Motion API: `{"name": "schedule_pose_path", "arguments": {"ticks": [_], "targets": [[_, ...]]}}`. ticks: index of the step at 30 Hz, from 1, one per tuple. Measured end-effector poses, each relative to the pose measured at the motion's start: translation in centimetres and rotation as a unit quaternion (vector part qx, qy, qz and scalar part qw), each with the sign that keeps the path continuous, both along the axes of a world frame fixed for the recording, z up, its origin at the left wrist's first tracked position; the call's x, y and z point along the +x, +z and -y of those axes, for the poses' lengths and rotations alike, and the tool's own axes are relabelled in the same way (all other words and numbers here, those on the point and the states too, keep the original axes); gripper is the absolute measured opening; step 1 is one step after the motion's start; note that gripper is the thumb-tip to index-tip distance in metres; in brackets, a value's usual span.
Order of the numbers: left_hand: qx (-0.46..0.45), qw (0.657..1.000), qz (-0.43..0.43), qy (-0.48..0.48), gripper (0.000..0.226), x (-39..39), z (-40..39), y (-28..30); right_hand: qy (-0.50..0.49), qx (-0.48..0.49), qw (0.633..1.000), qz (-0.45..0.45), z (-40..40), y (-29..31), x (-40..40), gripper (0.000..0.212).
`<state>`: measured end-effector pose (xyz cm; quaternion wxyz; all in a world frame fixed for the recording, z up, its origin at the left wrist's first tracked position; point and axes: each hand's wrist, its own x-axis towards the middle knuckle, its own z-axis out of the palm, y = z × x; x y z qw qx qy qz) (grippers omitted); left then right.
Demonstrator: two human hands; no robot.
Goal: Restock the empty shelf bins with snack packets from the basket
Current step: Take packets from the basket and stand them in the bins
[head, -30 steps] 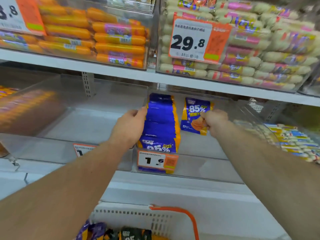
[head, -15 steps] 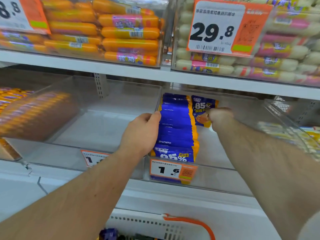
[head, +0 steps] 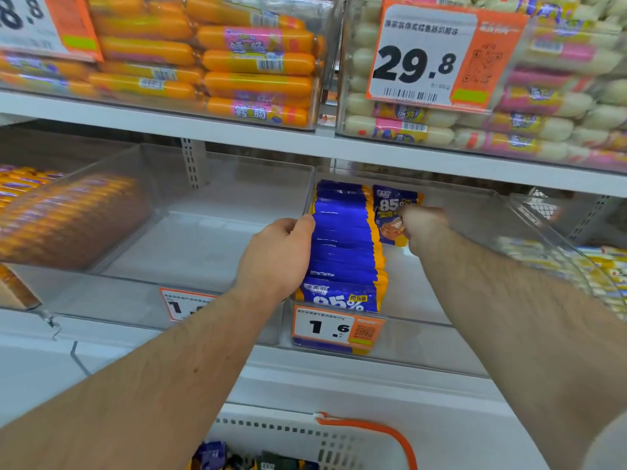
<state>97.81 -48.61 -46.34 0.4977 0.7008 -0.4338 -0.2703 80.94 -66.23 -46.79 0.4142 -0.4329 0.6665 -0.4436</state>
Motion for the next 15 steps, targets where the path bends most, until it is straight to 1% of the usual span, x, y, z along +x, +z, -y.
{"name": "schedule_pose_path", "arguments": {"ticks": [4,5,7,8,9,10,11,15], "targets": [[0.000,1.000,-0.005,0.000,0.036,0.1,0.1,-0.1,0.006,-0.001,1.000,0.003,-0.6,0.4,-0.3,0.011],[0.000,1.000,-0.005,0.001,0.036,0.1,0.1,-0.1,0.019,-0.002,1.000,0.010,-0.6,0.4,-0.7,0.011],[-0.001,1.000,-0.005,0.001,0.036,0.0,0.1,0.0,0.049,-0.007,0.998,0.045,-0.7,0.3,-1.1,0.021],[-0.002,1.000,-0.003,0.000,0.036,0.0,0.1,0.0,0.056,-0.006,0.997,0.045,-0.8,0.3,-1.1,0.019],[-0.001,1.000,-0.003,-0.002,0.035,0.1,0.0,0.0,0.048,0.001,0.999,0.025,-0.5,0.0,-1.0,0.013],[-0.002,1.000,-0.007,-0.003,0.035,0.0,0.0,0.0,0.030,0.008,1.000,-0.002,-0.5,0.0,-0.9,0.012],[-0.003,1.000,-0.014,-0.006,0.034,0.1,0.0,-0.1,0.007,0.009,1.000,-0.020,-0.4,-0.2,-0.8,0.016],[-0.008,1.000,-0.023,-0.007,0.034,0.1,0.1,-0.1,-0.029,0.011,1.000,0.004,-0.2,-0.5,-0.9,0.013]]}}
